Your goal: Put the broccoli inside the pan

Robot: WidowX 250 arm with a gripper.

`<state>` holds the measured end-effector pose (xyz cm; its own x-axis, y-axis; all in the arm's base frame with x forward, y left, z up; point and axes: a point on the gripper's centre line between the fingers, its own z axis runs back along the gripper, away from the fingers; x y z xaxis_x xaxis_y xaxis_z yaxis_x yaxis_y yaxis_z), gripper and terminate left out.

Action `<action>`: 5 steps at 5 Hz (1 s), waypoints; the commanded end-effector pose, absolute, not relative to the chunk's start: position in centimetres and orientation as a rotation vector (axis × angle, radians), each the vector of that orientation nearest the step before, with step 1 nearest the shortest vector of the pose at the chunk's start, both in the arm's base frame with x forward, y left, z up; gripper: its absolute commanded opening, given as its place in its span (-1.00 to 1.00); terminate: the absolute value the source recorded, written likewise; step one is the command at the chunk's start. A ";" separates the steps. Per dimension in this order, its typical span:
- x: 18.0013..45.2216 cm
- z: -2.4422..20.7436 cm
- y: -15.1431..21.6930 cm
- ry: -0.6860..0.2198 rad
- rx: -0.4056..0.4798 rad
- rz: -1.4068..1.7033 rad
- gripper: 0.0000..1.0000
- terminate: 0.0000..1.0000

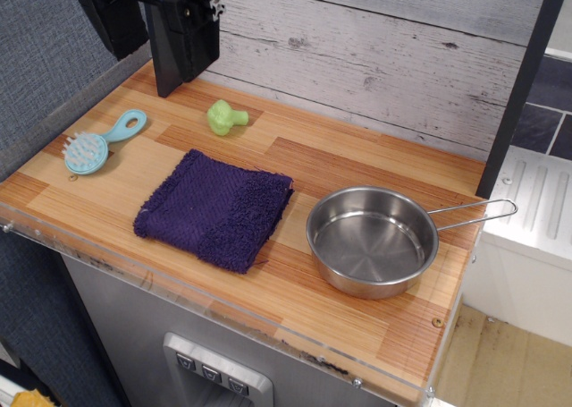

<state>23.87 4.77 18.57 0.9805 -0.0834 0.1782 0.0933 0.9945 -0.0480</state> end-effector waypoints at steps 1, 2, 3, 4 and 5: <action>23.9 18.6 4.8 -0.177 -0.056 -0.089 1.00 -1.00; 27.4 17.4 7.8 -0.167 -0.044 -0.015 1.00 -1.00; 31.8 15.8 11.3 -0.201 0.012 0.056 1.00 -1.00; 36.6 12.8 13.0 -0.222 0.031 0.111 1.00 -1.00; 39.1 8.4 12.2 -0.170 0.044 0.084 1.00 -1.00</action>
